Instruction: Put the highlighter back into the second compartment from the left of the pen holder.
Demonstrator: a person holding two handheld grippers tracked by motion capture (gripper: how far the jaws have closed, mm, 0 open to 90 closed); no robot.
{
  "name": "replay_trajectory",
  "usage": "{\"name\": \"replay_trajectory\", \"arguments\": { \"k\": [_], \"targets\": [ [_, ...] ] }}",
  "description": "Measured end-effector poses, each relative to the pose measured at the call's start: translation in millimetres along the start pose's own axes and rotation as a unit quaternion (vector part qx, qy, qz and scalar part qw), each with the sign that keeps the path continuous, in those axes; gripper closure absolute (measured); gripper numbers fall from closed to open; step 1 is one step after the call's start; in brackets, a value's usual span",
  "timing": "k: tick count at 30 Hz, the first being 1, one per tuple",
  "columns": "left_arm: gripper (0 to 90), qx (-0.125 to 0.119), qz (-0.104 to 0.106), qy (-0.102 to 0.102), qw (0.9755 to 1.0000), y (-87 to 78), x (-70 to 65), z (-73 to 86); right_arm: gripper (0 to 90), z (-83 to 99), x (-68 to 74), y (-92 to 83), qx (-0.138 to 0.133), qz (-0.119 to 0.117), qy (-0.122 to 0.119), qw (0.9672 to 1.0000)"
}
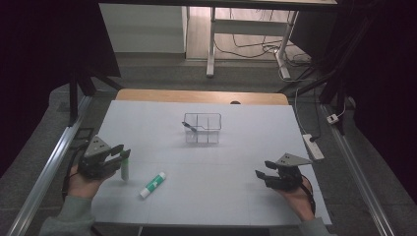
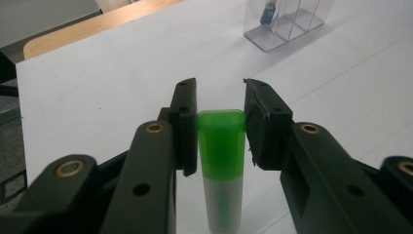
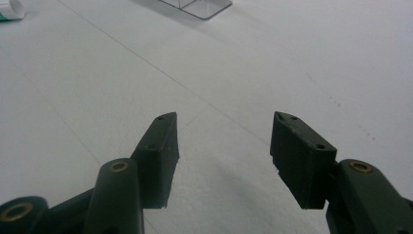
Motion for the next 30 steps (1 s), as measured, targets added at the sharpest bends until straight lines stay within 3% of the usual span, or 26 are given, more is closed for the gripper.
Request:
{"name": "replay_trajectory", "arguments": {
  "k": [14, 30],
  "targets": [
    [66.9, -0.023, 0.009, -0.005, 0.9997, 1.8, -6.2, -12.8, 43.5, 0.1, -0.6, -0.5, -0.001, 0.002, 0.000, 1.0000],
    [66.9, -0.052, 0.035, -0.011, 0.9980, 14.3, -10.6, -32.3, 43.4, 0.3, -1.6, -1.4, 0.000, 0.004, 0.003, 1.0000]
  ]
}}
Point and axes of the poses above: each handheld gripper's, and its own axes: y roughly forward along the jaws, z roughly out of its underside, x roughly to its left, the point moved 1 cm from there along y, roughly forward along the jaws, and after that the axes turned 3 degrees about -x, right-handed, at the moved point
